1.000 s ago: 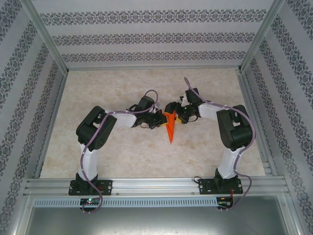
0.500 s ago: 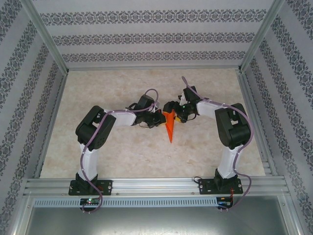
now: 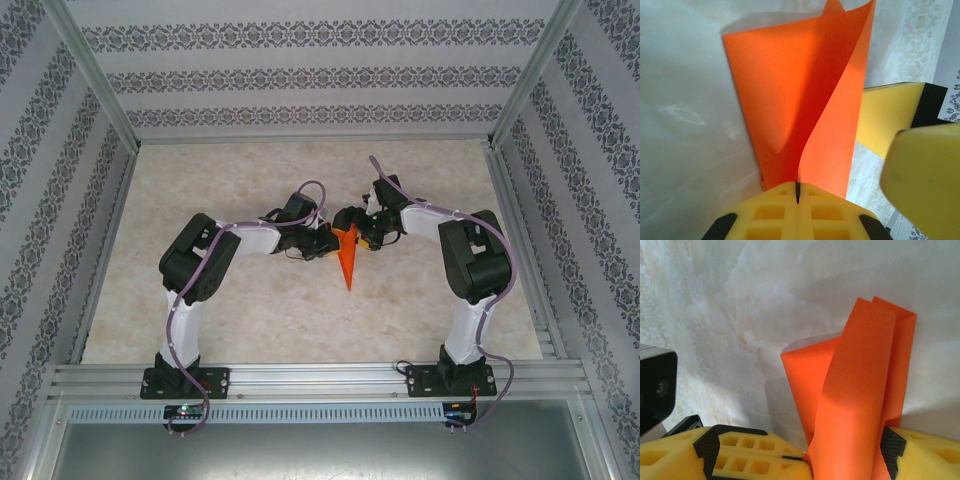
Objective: Fold a paper plane with a square sheet of paper (fold left side to right side)
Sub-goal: Fold the wing for the fifth time at the center of the table.
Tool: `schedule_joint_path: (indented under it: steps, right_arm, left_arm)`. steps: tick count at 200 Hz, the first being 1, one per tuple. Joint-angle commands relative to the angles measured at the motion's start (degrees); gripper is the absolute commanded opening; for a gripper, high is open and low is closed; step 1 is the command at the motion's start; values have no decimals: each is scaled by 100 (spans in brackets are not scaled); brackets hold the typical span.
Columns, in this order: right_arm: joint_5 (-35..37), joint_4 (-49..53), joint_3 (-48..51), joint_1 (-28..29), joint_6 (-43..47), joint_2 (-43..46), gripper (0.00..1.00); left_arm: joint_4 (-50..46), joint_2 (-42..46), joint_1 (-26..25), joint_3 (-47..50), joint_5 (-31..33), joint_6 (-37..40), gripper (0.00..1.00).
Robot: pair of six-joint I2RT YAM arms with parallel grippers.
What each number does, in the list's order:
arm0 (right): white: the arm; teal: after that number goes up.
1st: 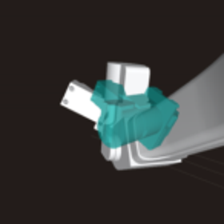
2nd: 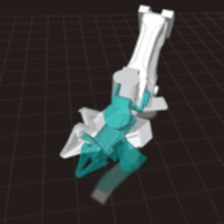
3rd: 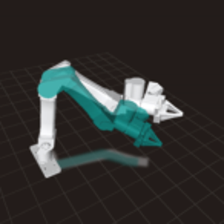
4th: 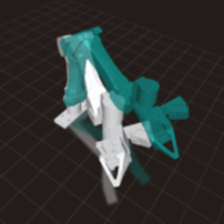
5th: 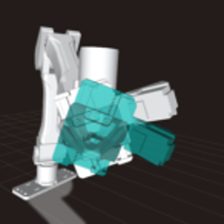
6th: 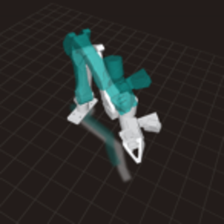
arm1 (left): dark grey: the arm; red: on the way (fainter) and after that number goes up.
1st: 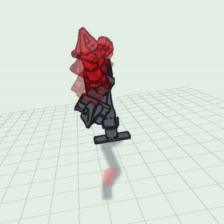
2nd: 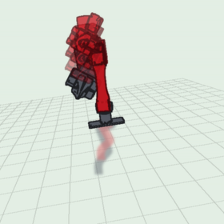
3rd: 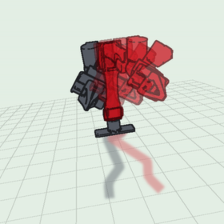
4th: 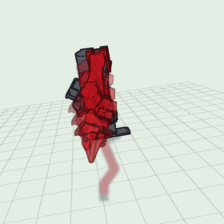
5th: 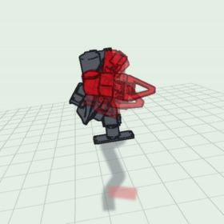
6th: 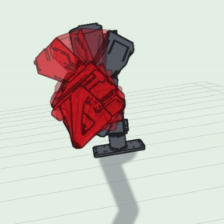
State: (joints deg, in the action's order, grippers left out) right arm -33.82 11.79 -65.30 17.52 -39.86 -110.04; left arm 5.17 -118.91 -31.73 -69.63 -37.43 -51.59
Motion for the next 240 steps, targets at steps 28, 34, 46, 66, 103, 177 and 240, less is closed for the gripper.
schedule_joint_path:
  steps: [28, 34, 46, 66, 103, 177, 240]
  right_arm:
    - [212, 279, -31, 131, 153, -211, 87]
    - [203, 287, -37, 130, 162, -211, 87]
    - [213, 289, -36, 146, 170, -211, 87]
    - [210, 285, -43, 147, 171, -211, 87]
    - [188, 256, -45, 156, 169, -224, 87]
    - [125, 196, -39, 180, 167, -233, 87]
    - [219, -55, 209, -115, 92, 689, 85]
  left_arm:
    - [-148, -121, 113, -34, 66, 162, 0]
    - [-143, -143, 114, -27, 69, 166, 0]
    - [-127, -156, 114, -17, 54, 162, 0]
    - [-115, -166, 114, 25, 60, 158, 0]
    - [-69, -185, 113, 137, 91, 114, 0]
    - [-112, -226, 114, 215, 152, 127, 0]
    - [-174, -263, 109, 234, 236, 123, 0]
